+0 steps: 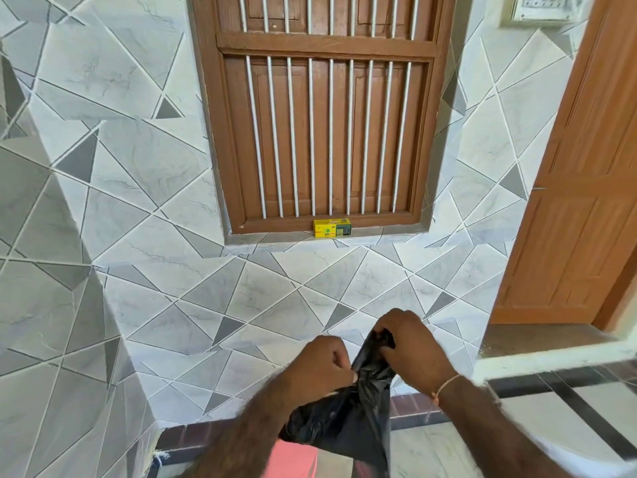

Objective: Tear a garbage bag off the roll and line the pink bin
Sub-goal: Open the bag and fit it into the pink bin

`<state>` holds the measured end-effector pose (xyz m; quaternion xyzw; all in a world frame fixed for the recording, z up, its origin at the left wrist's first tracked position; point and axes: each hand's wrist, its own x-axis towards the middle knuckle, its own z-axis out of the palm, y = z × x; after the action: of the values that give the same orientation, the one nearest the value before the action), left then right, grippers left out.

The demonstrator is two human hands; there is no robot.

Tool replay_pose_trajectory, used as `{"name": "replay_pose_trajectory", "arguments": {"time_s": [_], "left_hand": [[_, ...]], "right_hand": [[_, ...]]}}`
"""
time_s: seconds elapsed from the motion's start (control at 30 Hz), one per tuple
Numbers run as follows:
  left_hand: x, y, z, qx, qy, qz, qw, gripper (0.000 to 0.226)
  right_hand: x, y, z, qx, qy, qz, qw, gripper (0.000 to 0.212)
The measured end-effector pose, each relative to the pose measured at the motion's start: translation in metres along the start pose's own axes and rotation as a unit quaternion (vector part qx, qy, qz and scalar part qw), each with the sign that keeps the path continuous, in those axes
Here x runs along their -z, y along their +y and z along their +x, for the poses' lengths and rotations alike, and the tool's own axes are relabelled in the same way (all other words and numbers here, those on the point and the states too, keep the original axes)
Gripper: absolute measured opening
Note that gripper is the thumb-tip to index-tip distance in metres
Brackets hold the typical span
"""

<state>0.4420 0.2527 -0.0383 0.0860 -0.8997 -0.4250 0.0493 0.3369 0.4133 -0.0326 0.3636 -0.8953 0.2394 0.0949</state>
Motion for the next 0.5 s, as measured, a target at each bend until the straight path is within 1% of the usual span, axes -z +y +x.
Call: {"name": "replay_pose_trajectory", "arguments": {"time_s": [0.07, 0.1, 0.17, 0.23, 0.3, 0.33, 0.37, 0.4, 0.5], "left_hand": [[-0.001, 0.000, -0.001, 0.018, -0.023, -0.049, 0.998, 0.029], [0.000, 0.000, -0.002, 0.023, -0.036, -0.065, 0.997, 0.034], [0.004, -0.002, -0.004, 0.013, -0.043, -0.063, 0.997, 0.035], [0.010, -0.003, -0.006, -0.004, -0.042, -0.034, 0.999, 0.030], [0.017, -0.006, -0.009, -0.007, -0.038, 0.034, 0.999, 0.018], [0.020, -0.009, -0.010, -0.001, -0.034, 0.092, 0.995, 0.015], [0.024, -0.013, -0.011, 0.013, -0.027, 0.159, 0.987, 0.017], [0.029, -0.017, -0.013, 0.037, -0.016, 0.224, 0.974, 0.020], [0.043, -0.029, -0.014, 0.090, 0.027, 0.368, 0.925, 0.025]], "right_hand": [[-0.006, -0.001, 0.002, 0.063, 0.027, -0.063, 0.996, 0.047], [-0.009, 0.000, 0.003, 0.088, 0.037, -0.090, 0.991, 0.054], [-0.014, 0.001, 0.003, 0.100, 0.014, -0.123, 0.987, 0.068], [-0.018, 0.003, 0.003, 0.102, -0.021, -0.126, 0.987, 0.080], [-0.024, 0.007, -0.001, 0.119, -0.033, -0.148, 0.981, 0.087], [-0.026, 0.010, -0.003, 0.126, -0.036, -0.169, 0.977, 0.091], [-0.028, 0.012, -0.004, 0.127, -0.043, -0.184, 0.974, 0.093], [-0.031, 0.014, -0.006, 0.132, -0.054, -0.193, 0.971, 0.091], [-0.035, 0.015, -0.017, 0.194, -0.078, -0.220, 0.953, 0.067]]}}
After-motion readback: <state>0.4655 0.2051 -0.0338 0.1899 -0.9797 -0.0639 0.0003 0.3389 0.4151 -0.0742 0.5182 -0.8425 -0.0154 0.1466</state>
